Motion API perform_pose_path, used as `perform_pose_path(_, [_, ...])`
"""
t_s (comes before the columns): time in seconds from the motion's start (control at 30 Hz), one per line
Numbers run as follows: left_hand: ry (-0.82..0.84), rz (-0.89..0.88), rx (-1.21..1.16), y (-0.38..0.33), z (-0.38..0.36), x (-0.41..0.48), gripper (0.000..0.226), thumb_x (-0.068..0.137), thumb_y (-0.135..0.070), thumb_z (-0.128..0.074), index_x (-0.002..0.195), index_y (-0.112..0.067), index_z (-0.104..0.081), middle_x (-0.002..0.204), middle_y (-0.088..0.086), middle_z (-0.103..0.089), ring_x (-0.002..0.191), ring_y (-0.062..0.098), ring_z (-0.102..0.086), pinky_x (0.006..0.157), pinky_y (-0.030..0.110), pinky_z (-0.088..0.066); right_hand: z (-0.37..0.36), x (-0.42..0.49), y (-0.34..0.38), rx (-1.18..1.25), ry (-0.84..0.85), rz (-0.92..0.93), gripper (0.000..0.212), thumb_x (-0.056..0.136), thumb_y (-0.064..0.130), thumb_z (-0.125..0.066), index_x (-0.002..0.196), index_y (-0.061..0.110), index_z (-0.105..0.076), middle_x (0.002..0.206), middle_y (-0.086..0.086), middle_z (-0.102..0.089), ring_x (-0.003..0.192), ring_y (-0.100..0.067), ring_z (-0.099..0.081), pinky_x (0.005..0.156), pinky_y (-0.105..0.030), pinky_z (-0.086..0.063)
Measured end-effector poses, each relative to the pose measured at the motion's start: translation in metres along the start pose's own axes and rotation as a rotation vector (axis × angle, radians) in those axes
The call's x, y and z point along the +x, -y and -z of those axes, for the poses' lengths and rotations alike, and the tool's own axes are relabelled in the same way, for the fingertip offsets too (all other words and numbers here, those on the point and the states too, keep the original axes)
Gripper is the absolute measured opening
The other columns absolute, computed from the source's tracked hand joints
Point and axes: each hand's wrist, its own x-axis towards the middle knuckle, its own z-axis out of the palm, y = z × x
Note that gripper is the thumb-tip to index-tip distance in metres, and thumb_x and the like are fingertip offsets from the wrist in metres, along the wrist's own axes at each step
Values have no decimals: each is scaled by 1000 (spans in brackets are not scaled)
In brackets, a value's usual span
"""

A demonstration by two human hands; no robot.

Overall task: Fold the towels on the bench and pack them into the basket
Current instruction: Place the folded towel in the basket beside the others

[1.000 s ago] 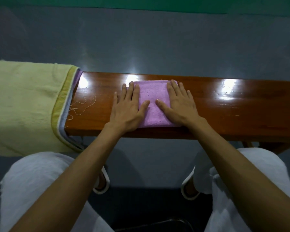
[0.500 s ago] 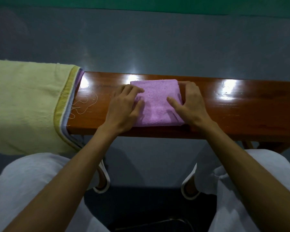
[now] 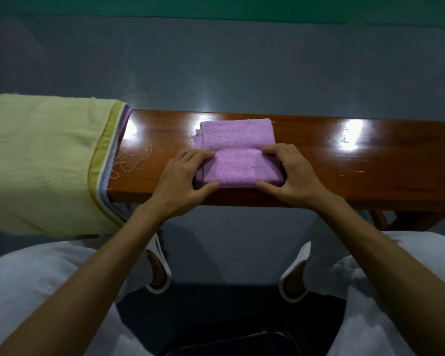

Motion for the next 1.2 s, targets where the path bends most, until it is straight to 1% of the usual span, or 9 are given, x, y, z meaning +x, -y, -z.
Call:
perform_pose_path(0.1, [-3, -20, 50, -2, 1, -2, 84, 76, -63, -75, 145, -26, -45, 143, -1, -51, 125, 12, -44, 100, 36, -43, 1, 0, -1, -61, 11, 20, 90, 70, 70, -72, 136, 14, -50, 130, -7, -57, 111, -19, -52, 93, -33, -48])
perform_pose_path(0.3, [13, -44, 49, -3, 5, -2, 95, 67, -63, -86, 143, -22, -45, 141, 2, -52, 124, 17, -49, 100, 34, -44, 4, -1, 1, -28, 57, -3, 103, 62, 73, -76, 142, 16, -44, 135, -6, -53, 114, -18, -50, 94, -39, -53])
perform_pose_path(0.47, [32, -50, -2, 2, 8, -1, 92, 58, -47, -95, 133, -23, -48, 134, 0, -54, 116, 17, -55, 92, 41, -58, 5, -6, 4, -34, 61, 14, 107, 57, 48, -96, 143, 13, -43, 135, -6, -51, 118, -19, -47, 97, -43, -52])
perform_pose_path(0.67, [23, -62, -92, 4, 8, -5, 83, 60, -35, -97, 127, -22, -50, 126, -2, -56, 110, 16, -57, 87, 37, -60, 0, -9, 3, 1, 31, 9, 116, 54, 39, -98, 147, 10, -35, 134, -6, -55, 122, -22, -50, 100, -41, -51])
perform_pose_path(0.77, [26, -70, -99, 1, 10, -8, 75, 63, -27, -92, 126, -21, -51, 122, -2, -58, 107, 17, -58, 84, 39, -60, -1, -11, 4, 7, 15, 39, 108, 56, 39, -96, 141, 8, -38, 132, -8, -57, 119, -24, -54, 97, -43, -54])
perform_pose_path(0.9, [-10, -57, -123, -5, 15, -11, 53, 73, -22, -78, 121, -20, -55, 112, -2, -63, 99, 16, -60, 79, 39, -60, 0, -12, 4, 52, -27, 65, 89, 62, 44, -81, 132, 8, -38, 122, -7, -65, 111, -24, -62, 92, -47, -56])
perform_pose_path(1.03, [-27, -34, -166, -1, 14, -11, 30, 85, -28, -74, 112, -19, -65, 106, -3, -66, 98, 19, -62, 76, 44, -59, 7, -10, 8, 158, -53, 18, 70, 68, 38, -74, 124, 10, -43, 111, -6, -69, 97, -20, -67, 83, -39, -61])
perform_pose_path(1.13, [-58, 43, -257, -3, 15, -9, 31, 97, -31, -68, 125, -17, -67, 114, 3, -70, 102, 18, -66, 79, 41, -62, 13, -6, 9, 210, -76, -15, 42, 81, 22, -74, 114, 10, -51, 102, -4, -66, 88, -17, -67, 71, -36, -62])
perform_pose_path(1.2, [-66, 97, -322, -8, 19, -4, 33, 103, -33, -60, 132, -18, -64, 116, 2, -69, 100, 12, -67, 77, 38, -63, 17, -1, 8, 227, -74, -50, 24, 90, 17, -71, 108, 11, -56, 100, -2, -65, 89, -17, -66, 71, -38, -62])
